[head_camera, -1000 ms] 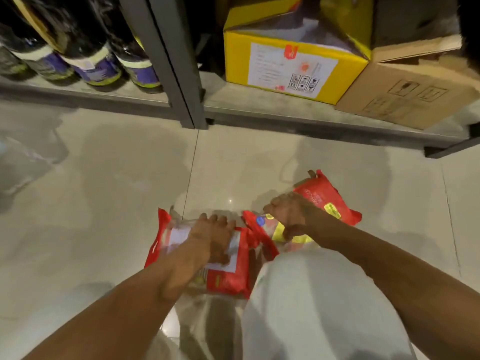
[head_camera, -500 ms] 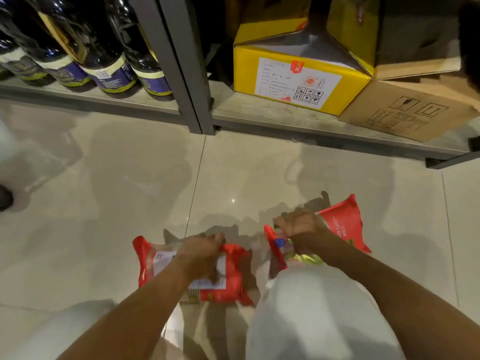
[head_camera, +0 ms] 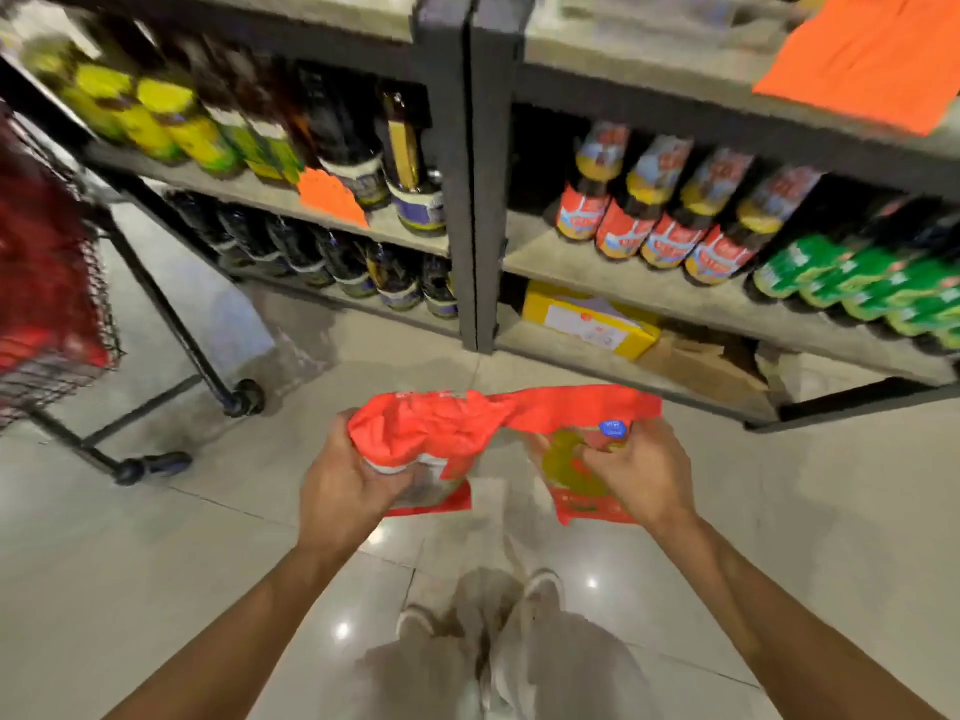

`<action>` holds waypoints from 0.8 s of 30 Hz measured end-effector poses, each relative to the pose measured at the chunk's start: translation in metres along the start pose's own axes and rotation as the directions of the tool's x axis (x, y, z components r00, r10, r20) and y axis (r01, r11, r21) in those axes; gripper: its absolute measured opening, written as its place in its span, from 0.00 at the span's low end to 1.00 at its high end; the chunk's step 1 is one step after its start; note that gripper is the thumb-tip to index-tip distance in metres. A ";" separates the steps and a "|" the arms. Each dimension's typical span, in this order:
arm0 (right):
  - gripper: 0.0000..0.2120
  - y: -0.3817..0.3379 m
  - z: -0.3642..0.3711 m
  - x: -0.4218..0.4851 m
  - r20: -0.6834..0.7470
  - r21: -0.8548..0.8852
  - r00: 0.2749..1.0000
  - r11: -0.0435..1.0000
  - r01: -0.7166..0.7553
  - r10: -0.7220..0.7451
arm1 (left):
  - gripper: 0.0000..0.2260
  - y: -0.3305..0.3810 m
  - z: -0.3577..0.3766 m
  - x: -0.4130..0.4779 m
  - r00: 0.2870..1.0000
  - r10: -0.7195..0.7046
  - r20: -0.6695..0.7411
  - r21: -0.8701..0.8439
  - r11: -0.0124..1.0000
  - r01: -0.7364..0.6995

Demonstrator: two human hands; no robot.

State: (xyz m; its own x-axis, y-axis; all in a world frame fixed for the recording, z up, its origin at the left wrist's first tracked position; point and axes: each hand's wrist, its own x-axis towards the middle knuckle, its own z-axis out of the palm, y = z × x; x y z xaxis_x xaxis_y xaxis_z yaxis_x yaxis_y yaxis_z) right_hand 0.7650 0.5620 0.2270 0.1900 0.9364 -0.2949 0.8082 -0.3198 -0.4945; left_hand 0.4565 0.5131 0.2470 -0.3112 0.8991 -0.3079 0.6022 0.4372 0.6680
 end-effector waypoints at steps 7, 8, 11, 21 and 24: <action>0.31 -0.158 -0.150 -0.090 -0.063 0.254 0.998 0.967 0.033 -0.017 | 0.37 0.107 -0.194 -0.101 0.960 0.060 -0.274 -0.105 0.990 -0.093; 0.33 -0.174 -0.161 -0.100 -0.069 0.274 0.997 0.960 0.064 -0.046 | 0.35 0.117 -0.214 -0.115 0.948 0.072 -0.310 -0.094 0.990 -0.106; 0.33 -0.225 -0.198 -0.134 -0.095 0.314 0.984 0.933 0.175 -0.153 | 0.37 0.137 -0.264 -0.159 0.905 0.097 -0.414 -0.053 0.990 -0.131; 0.31 -0.344 -0.207 -0.242 0.121 0.453 0.892 0.824 0.340 -0.435 | 0.39 0.096 -0.348 -0.304 0.657 -0.198 -0.728 -0.235 0.972 0.032; 0.36 -0.373 -0.187 -0.281 0.190 0.496 0.830 0.781 0.380 -0.524 | 0.38 0.063 -0.370 -0.346 0.579 -0.306 -0.755 -0.320 0.944 0.082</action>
State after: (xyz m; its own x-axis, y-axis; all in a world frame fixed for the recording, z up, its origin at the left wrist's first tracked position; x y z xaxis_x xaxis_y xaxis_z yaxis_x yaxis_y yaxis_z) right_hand 0.5142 0.4446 0.6470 -0.3722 0.9174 -0.1409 0.4269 0.0344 -0.9037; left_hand 0.3297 0.2212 0.6465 -0.9202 0.3697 0.1288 0.3074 0.4787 0.8224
